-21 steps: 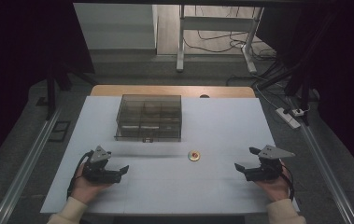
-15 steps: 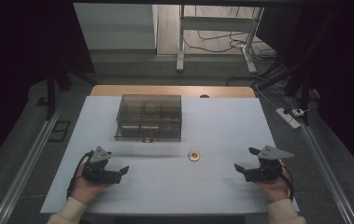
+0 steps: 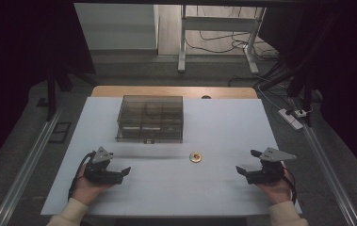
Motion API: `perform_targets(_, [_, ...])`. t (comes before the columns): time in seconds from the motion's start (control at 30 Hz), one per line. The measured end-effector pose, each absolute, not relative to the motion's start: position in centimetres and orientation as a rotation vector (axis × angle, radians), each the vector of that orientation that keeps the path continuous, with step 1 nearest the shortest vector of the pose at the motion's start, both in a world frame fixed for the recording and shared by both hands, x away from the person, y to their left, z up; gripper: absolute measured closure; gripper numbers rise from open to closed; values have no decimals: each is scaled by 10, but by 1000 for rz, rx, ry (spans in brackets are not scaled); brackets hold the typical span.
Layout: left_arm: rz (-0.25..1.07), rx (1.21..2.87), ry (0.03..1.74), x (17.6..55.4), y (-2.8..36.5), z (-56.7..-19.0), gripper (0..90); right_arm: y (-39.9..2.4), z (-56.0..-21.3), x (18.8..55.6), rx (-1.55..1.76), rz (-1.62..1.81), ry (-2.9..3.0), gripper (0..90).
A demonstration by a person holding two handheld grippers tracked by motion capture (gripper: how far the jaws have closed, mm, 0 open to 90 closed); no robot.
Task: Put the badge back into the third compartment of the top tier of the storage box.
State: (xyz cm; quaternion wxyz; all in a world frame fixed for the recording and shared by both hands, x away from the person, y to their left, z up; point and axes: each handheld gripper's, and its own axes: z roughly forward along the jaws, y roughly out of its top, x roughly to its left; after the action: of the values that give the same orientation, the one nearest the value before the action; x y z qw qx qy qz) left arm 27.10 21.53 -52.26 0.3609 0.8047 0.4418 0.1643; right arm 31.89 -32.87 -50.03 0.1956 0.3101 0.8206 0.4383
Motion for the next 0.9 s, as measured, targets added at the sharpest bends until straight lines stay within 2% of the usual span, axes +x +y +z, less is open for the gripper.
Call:
perform_targets(0.27, [420,2102,1119,288,204,-516,103,-334,-498,314,910,1248,2267,89])
perform_targets(0.53, [423,2132,1053,274,196,-507,103,-334,-494,325,941,1312,2229,109])
perform_targets(0.67, [403,2069,1069,274,204,-503,104,-334,-492,327,957,1345,2222,113])
perform_targets(0.9, [387,2073,1054,274,203,-504,104,-328,-493,332,940,1320,2242,119])
